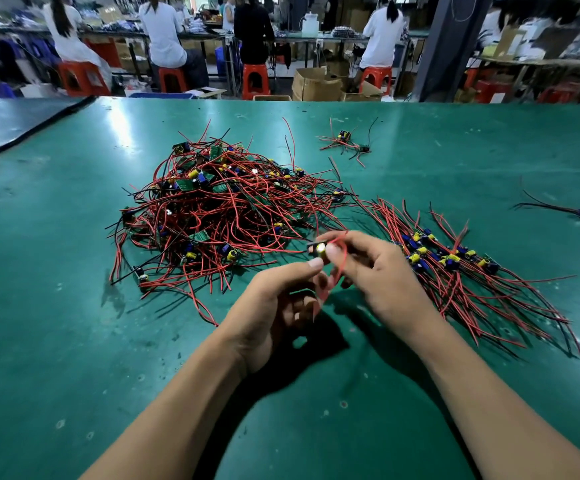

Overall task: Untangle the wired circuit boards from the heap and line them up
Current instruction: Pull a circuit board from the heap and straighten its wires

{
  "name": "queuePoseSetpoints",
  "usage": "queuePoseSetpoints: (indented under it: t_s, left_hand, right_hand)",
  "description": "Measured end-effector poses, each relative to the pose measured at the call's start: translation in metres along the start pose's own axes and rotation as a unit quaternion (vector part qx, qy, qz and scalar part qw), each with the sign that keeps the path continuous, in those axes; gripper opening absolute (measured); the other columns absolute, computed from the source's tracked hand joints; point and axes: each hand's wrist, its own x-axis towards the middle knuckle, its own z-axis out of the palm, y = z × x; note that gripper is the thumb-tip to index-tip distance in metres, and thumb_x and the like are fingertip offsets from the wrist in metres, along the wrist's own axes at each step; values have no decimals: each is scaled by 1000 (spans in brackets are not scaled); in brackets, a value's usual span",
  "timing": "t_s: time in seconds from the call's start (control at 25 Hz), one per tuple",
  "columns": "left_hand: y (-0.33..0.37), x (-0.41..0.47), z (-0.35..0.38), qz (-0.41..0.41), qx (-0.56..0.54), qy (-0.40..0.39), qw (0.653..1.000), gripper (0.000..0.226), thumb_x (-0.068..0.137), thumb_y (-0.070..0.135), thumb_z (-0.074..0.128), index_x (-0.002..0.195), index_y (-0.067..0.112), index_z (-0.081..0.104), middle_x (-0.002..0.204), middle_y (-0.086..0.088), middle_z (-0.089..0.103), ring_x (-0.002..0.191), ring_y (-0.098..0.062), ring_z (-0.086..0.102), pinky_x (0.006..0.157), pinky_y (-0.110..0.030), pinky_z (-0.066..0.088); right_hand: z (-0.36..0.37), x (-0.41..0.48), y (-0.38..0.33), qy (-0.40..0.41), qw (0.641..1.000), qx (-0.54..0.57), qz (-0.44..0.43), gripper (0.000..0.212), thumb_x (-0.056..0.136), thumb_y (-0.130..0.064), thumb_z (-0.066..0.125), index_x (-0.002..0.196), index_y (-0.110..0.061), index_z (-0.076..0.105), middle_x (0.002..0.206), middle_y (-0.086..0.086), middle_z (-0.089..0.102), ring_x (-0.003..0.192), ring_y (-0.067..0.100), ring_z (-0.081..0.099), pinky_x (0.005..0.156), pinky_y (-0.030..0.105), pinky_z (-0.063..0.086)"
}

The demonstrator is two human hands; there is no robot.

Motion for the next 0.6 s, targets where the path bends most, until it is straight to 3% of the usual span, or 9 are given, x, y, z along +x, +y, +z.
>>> queuePoseSetpoints:
  t_s: [0.12,0.2,0.28,0.36,0.44,0.6]
  left_hand:
    - [-2,4,-1,5,32,25,999,10,76,20,68,75,12,74,69,-3,63,49,-11,51,45,-18,41]
    - [-2,6,0,12,18,50,999,15,91,16,59,91,6,70,73,-11,65,48,-17,57,45,-22,46]
    - [0,6,0,-1,-19,51,999,26,95,30,55,92,6,65,71,-12,66,47,-19,60,44,-23,49]
    - [1,4,-1,-10,-8,25,1000,36,86,43,61,91,7,63,71,-11,68,50,-20,62,47,-24,52]
    - [0,1,-2,-1,19,-3,1000,38,80,39,67,97,6,61,76,-14,71,54,-20,66,51,-25,55]
    - [-3,1,-2,15,9,13,1000,31,77,22,75,98,6,60,81,-20,72,61,-24,69,57,-28,58]
  right_hand:
    - [-4,4,-10,67,969,219,97,13,95,-17,59,92,-15,72,76,1,71,57,12,58,55,19,46]
    - [-8,3,-14,39,938,308,158,16,83,-26,62,82,-13,72,69,3,65,51,12,50,51,21,40]
    - [-7,1,-16,-19,925,323,201,19,77,-30,63,76,-11,68,62,1,58,45,10,44,49,23,32]
    - [-3,-1,-13,-71,927,291,225,18,80,-28,62,74,-12,64,60,-2,56,42,7,45,52,27,29]
    - [0,-3,-11,-98,936,246,230,20,90,-27,61,75,-14,66,59,-2,53,42,6,44,56,30,28]
    - [1,-3,-9,-75,939,253,222,15,92,-22,64,91,-10,74,64,6,52,41,9,40,44,21,45]
